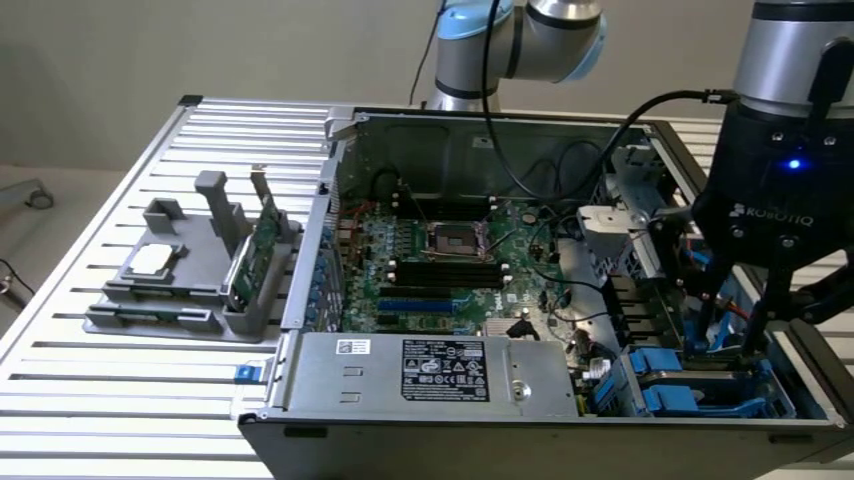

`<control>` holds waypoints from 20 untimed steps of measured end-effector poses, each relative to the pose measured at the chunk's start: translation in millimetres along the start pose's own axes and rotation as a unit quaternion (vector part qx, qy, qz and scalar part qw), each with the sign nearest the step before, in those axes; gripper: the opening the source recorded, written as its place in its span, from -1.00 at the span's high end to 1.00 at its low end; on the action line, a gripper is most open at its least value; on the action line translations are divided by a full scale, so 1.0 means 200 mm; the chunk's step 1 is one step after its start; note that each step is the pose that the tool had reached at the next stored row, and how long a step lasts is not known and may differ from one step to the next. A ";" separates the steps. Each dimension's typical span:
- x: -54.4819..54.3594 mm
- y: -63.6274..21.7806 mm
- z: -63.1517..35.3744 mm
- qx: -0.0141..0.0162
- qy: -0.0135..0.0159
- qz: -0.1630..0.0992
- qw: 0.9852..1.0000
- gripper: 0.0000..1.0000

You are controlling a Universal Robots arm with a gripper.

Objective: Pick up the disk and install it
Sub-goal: 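Insert the second disk wire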

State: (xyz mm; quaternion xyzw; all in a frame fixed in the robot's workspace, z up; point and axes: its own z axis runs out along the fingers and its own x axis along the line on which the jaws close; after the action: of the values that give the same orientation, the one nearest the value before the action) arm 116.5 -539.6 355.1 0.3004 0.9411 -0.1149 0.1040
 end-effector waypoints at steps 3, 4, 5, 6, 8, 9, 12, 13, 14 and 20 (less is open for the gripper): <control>-0.01 0.000 -0.008 0.000 0.002 0.003 1.000 0.25; -0.01 0.000 -0.010 0.000 0.002 0.004 1.000 0.25; -0.01 -0.001 -0.012 -0.001 0.002 0.006 1.000 0.25; -0.02 -0.001 -0.014 0.000 0.003 0.007 1.000 0.25; -0.02 -0.004 -0.018 0.000 0.004 0.010 1.000 0.25; -0.02 -0.005 -0.021 0.000 0.004 0.012 1.000 0.25; -0.04 -0.008 -0.030 0.000 0.005 0.014 1.000 0.25; -0.04 -0.009 -0.034 0.000 0.005 0.015 1.000 0.25; -0.05 -0.012 -0.037 -0.001 0.006 0.015 1.000 0.25; -0.11 -0.044 -0.029 -0.007 0.012 0.015 1.000 0.25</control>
State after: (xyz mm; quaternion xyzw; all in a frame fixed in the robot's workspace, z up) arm 128.7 -557.3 368.0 0.3155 0.9383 -0.1036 0.0968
